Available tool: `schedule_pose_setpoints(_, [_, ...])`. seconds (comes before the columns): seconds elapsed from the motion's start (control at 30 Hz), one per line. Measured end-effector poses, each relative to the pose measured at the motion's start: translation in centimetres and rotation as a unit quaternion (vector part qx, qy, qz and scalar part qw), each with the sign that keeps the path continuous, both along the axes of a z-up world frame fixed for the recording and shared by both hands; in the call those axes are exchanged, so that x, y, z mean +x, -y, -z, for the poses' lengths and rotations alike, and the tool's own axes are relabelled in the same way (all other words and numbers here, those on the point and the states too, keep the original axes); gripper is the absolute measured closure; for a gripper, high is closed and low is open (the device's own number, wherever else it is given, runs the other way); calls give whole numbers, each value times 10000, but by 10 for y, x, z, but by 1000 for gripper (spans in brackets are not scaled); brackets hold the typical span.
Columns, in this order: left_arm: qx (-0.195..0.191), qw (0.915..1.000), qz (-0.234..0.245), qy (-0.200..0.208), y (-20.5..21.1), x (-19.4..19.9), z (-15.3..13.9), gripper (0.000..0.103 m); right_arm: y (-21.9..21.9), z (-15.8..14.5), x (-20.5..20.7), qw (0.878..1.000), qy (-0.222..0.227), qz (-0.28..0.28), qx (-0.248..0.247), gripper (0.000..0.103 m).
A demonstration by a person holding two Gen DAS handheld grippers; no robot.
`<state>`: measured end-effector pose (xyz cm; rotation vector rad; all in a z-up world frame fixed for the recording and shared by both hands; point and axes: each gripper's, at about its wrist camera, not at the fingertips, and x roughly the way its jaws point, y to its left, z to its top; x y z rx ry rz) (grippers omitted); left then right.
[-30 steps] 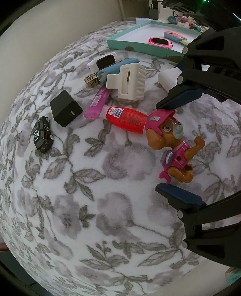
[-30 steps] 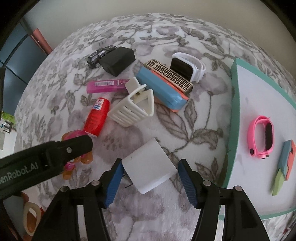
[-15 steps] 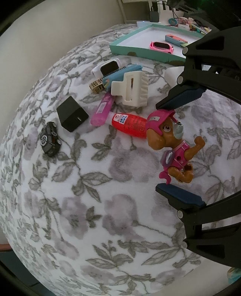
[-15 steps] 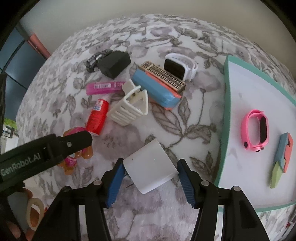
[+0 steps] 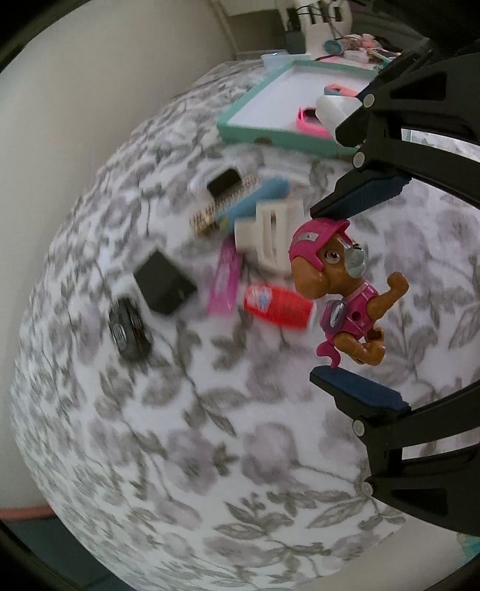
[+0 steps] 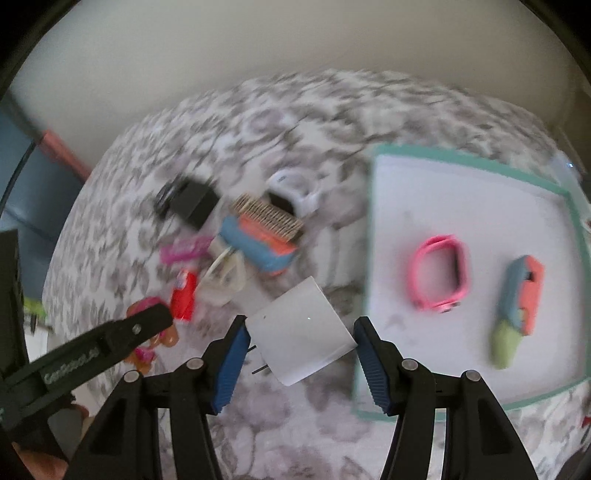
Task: Organize rigid objects
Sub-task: 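Carry the charger cube with right tool over the tray while left tool carries the dog figure there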
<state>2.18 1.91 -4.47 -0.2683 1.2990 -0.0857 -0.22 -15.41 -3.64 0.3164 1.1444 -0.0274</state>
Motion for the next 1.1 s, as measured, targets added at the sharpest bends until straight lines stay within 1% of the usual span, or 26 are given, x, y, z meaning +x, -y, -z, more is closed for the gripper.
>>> schedule_pose_setpoints(0.07, [5,9998,176,47,19,5,-9,23,16,-7,-4,9998,60,192,-65,42])
schedule_pose_setpoints(0.17, [-26,9990,441,104,43,11,-16,23,42,-11,-10,9984,74,553,48,42])
schedule_pose_setpoints(0.3, [-49,9957,901,206,87,14,-25,23,79,-12,-18,9938,-63,1109,-77,42])
schedule_pose_setpoints(0.53, [-49,9868,1600,251,150,4,-20,23,134,-1,-35,9824,-309,1827,-224,42])
schedule_pose_setpoints(0.63, [-39,9838,1773,260,166,1,-13,23,154,5,-47,9736,-436,2213,-341,42])
schedule_pose_setpoints(0.77, [-138,9805,1946,256,179,-4,-3,23,179,16,-64,9611,-581,2682,-300,42])
schedule_pose_setpoints(0.87, [-138,9768,2113,315,190,-9,0,22,191,22,-72,9540,-653,2915,-270,42])
schedule_pose_setpoints(1.0, [-160,9717,2324,403,201,-13,0,23,199,30,-80,9478,-734,3093,-241,42])
schedule_pose_setpoints(1.1, [-135,9695,2405,457,204,-14,1,22,200,34,-81,9470,-791,3102,-244,42])
